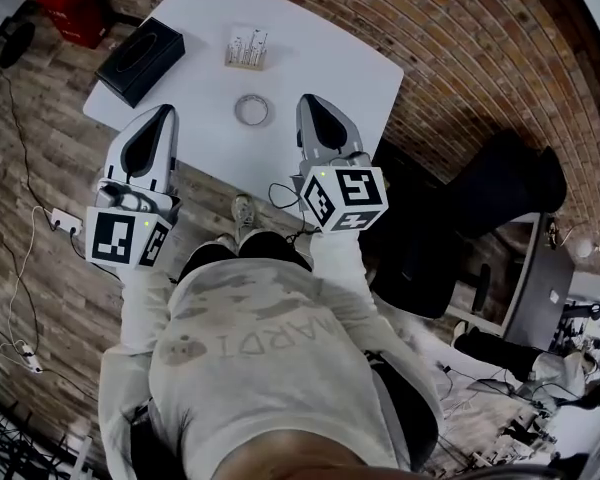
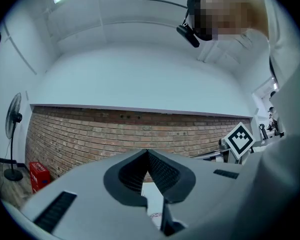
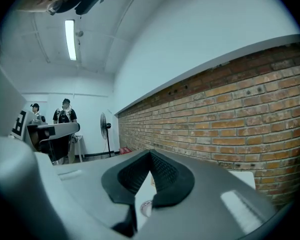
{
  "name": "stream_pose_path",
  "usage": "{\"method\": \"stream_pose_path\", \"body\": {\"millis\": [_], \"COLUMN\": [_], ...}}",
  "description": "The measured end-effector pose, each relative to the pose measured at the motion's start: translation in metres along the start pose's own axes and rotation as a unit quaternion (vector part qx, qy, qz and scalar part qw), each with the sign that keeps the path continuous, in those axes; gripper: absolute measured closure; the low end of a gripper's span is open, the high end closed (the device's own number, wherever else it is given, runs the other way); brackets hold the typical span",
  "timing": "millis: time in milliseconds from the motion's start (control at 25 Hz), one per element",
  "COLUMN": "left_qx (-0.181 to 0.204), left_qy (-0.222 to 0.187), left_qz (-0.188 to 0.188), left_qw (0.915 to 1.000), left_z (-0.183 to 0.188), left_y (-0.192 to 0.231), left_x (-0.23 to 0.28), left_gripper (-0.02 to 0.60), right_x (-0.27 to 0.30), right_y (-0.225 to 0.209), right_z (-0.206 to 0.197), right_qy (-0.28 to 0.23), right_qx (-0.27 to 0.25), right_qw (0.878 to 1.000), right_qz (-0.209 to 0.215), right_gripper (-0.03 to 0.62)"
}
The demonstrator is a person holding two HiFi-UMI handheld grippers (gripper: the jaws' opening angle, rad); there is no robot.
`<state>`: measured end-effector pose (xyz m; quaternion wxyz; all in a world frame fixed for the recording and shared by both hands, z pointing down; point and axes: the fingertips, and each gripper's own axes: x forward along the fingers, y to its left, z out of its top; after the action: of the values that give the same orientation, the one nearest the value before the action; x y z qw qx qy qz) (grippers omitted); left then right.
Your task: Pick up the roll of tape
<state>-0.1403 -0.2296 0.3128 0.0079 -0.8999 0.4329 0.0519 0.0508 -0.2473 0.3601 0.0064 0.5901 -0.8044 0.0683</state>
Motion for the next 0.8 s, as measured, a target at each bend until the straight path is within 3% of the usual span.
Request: {"method": "stream_pose_path", "body": {"millis": [360, 800], "left_qx": [-0.004, -0.019], "left_qy": [0.015, 0.035], "left_qz": [0.011, 0.038], "left_qw": [0.9998, 0.9985], "left_z": [-0.015, -0.036], "left_y": [0.031, 0.064], "left_x": [0.028, 0.049], "left_gripper": [0.577, 0.577], "right_x": [0.068, 0.122], "right_y": [-0.022, -0.042], "right_z": [-0.055, -0.134], "right_qy": [0.108, 0.235], "right_qx": [0.035, 0.043], "right_qw": [0.993, 0.971], "right_qz": [0.006, 0.016], "right_gripper": [0.583, 0.580]}}
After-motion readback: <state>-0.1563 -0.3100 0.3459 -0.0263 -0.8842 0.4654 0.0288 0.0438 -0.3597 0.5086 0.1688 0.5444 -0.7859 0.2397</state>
